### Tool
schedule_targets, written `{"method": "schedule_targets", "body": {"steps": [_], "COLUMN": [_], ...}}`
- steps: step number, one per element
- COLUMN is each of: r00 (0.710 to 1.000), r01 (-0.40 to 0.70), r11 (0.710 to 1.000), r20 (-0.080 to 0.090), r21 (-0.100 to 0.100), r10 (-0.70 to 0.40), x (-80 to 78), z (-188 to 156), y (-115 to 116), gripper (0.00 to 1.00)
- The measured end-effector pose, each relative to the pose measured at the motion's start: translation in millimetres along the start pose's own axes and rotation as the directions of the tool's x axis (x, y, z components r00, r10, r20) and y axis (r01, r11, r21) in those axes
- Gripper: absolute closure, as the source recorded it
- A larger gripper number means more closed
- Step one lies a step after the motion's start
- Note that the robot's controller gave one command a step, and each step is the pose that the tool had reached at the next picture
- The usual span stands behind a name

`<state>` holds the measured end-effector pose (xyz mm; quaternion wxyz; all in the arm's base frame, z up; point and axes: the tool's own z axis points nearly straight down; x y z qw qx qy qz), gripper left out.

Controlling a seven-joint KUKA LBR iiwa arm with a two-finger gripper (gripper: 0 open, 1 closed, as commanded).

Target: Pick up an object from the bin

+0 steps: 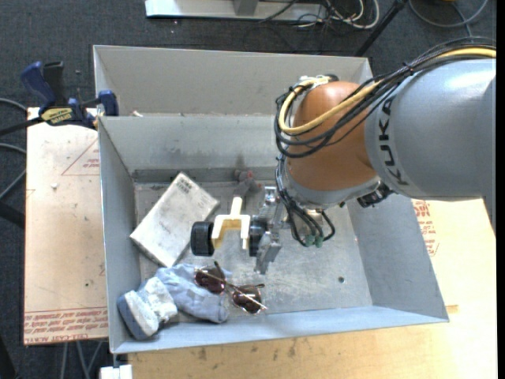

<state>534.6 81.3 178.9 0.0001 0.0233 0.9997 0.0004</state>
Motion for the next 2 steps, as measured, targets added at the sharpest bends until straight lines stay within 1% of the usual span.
{"method": "schedule_targets", "body": {"steps": [1,2], "r00": [1.000,1.000], "r01": [0.000,0.015], "r11": [1.000,1.000], "r20": [0.000,-0.004], "r21": [0.000,0.001], "r10": [0.000,-0.015], "x": [0.0,-2.2], "z": [0.0,-52.9], "y": [0.0,10.5], "gripper": [1.00,1.00]}}
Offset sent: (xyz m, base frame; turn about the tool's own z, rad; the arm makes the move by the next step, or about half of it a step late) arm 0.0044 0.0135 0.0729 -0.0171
